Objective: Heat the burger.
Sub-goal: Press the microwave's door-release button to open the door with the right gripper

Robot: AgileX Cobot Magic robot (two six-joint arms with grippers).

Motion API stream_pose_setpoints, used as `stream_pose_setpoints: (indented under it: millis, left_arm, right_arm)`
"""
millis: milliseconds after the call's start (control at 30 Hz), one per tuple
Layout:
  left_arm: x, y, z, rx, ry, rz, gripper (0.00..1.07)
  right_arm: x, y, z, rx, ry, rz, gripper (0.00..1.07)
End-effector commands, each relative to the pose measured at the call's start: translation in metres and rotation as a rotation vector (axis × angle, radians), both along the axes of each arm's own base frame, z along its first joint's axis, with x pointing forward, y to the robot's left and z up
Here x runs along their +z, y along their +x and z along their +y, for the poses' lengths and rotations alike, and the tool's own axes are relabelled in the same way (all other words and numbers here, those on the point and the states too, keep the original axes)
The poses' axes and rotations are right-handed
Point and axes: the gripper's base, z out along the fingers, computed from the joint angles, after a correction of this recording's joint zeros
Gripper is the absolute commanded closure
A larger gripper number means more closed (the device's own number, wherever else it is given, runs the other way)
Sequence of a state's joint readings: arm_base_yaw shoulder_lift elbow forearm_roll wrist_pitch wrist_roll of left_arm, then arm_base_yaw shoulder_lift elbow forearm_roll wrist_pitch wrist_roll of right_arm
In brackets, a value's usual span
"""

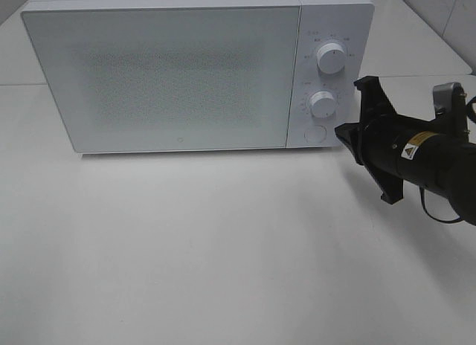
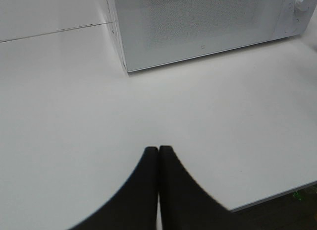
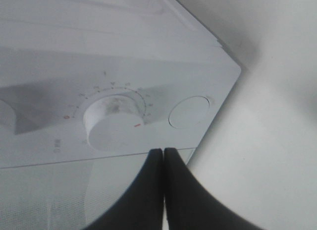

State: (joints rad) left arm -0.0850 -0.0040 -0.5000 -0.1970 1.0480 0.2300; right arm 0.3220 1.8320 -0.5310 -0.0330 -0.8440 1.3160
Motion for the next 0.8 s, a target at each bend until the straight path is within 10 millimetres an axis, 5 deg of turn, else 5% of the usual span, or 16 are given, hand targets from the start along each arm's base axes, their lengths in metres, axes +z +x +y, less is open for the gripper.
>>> stream_pose_setpoints:
  millis: [33, 800]
  left_arm:
    - [0.000, 0.000, 0.000, 0.003, -0.010, -0.010, 1.06]
    - [0.000, 0.000, 0.000, 0.003, -0.010, -0.010, 1.06]
  right_arm:
    - [0.000, 0.006, 0.007, 0.023, -0.005, -0.033, 1.07]
    - [-0.025, 0.034, 0.013, -0.022, -0.027, 0.000, 1.07]
